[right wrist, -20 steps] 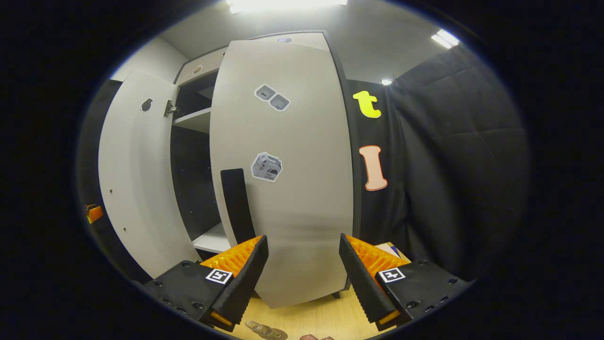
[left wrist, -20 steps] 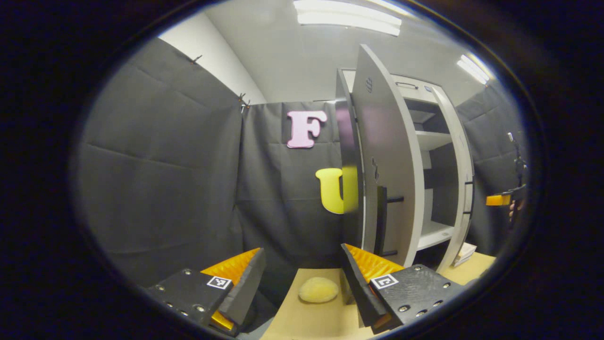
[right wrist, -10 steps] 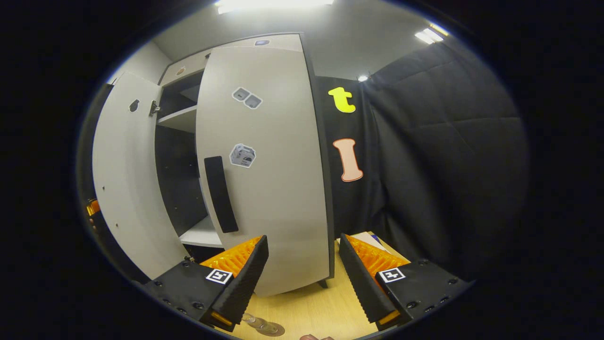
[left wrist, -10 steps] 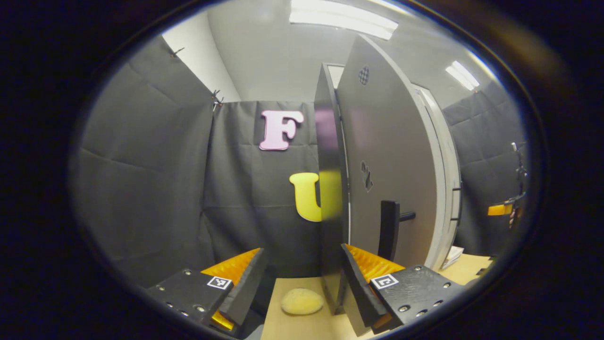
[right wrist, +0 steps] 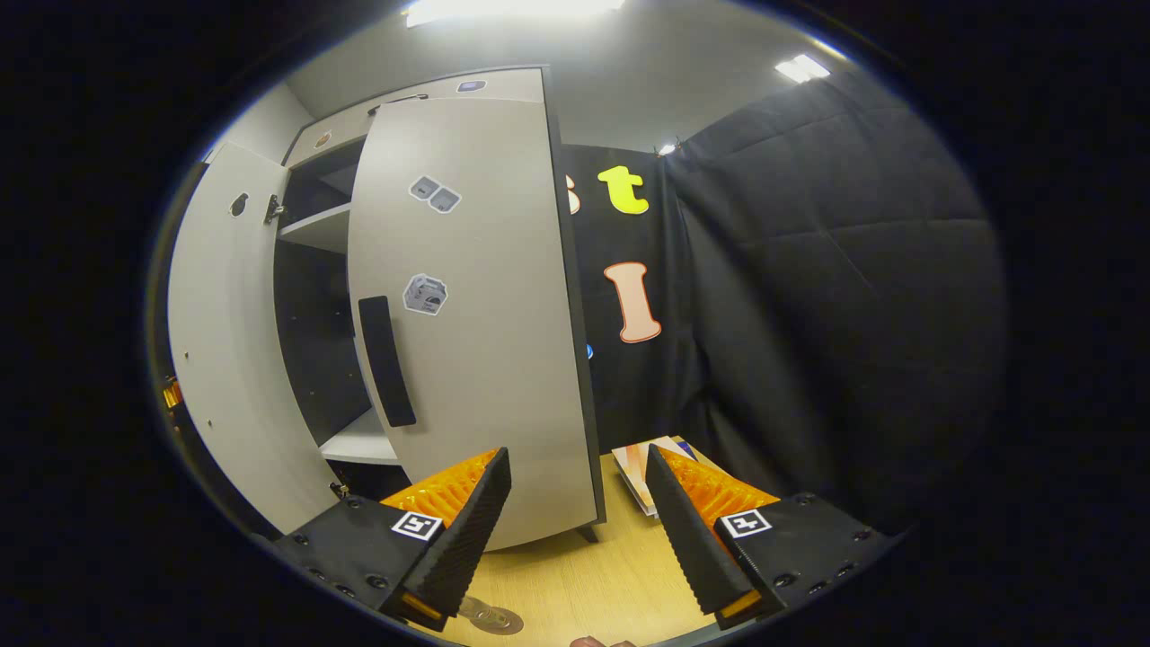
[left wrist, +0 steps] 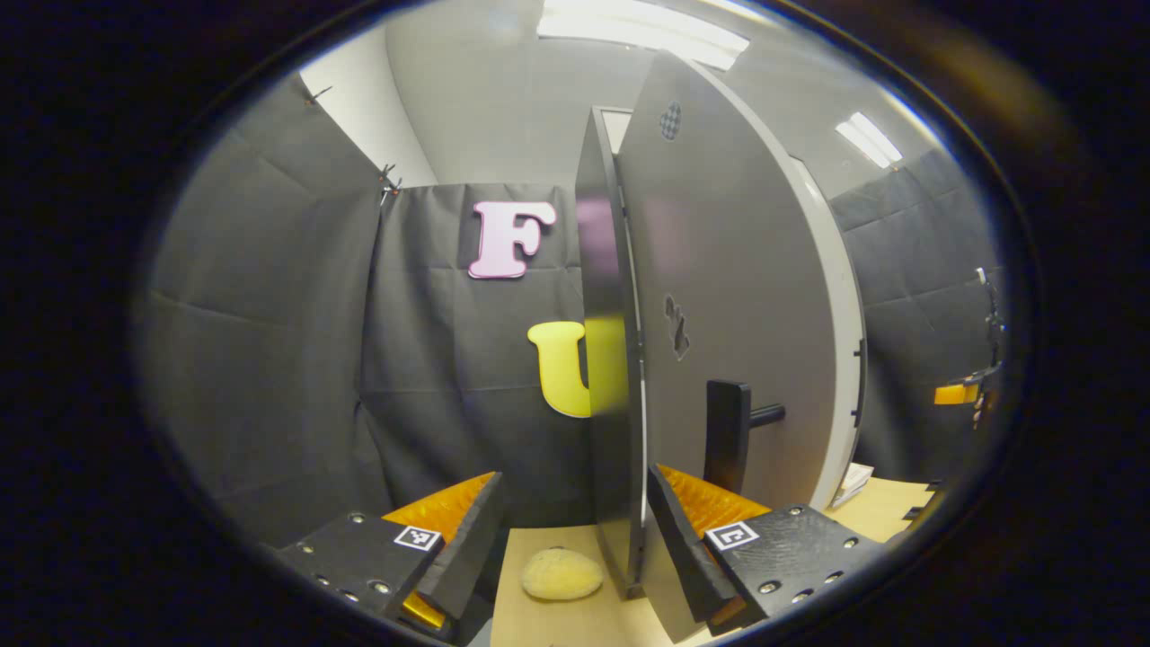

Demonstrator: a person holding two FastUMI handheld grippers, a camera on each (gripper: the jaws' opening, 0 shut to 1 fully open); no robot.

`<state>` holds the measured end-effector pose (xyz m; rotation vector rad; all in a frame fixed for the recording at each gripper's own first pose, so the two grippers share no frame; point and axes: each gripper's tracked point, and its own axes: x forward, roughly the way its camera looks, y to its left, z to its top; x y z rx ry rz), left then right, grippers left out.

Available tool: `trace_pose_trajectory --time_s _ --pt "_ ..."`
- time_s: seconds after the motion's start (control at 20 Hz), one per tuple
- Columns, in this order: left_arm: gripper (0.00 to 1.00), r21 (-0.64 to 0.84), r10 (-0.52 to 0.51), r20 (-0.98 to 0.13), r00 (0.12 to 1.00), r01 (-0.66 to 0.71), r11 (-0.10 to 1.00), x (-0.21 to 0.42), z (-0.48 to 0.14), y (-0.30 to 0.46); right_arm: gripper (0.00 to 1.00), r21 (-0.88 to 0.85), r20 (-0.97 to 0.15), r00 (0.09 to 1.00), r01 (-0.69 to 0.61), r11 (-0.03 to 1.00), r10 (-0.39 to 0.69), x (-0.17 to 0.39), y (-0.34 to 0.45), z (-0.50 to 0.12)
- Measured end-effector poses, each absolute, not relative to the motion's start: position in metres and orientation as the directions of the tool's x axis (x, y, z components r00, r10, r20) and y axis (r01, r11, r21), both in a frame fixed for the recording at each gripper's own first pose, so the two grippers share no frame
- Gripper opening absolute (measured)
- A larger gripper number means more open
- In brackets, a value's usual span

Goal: Grasp the bottle in the cabinet with the left hand and place it on the coaster, then close the right door with the right hand and the left door with the left hand.

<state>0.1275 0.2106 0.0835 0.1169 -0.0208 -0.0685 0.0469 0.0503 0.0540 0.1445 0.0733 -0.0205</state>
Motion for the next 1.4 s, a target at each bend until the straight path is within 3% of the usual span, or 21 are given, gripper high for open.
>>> trace_pose_trajectory --time_s 0.7,1.1,1.4 --pt "0.9 0.086 -0.065 -0.048 0.997 0.069 0.994 0.123 0.075 0.136 0.96 0.166 -0.12 0.989 -0.065 0.984 0.086 0.075 0.034 0.038" --pt "0.89 0.121 0.07 -0.037 0.997 -0.065 0.991 0.128 0.07 0.083 0.96 0.184 -0.126 0.979 -0.134 0.974 0.158 0.094 0.002 0.032" --pt "0.9 0.098 0.06 -0.042 0.997 -0.056 0.994 0.156 0.06 0.023 0.96 0.138 -0.125 0.977 -0.157 0.978 0.175 0.104 -0.031 0.026"
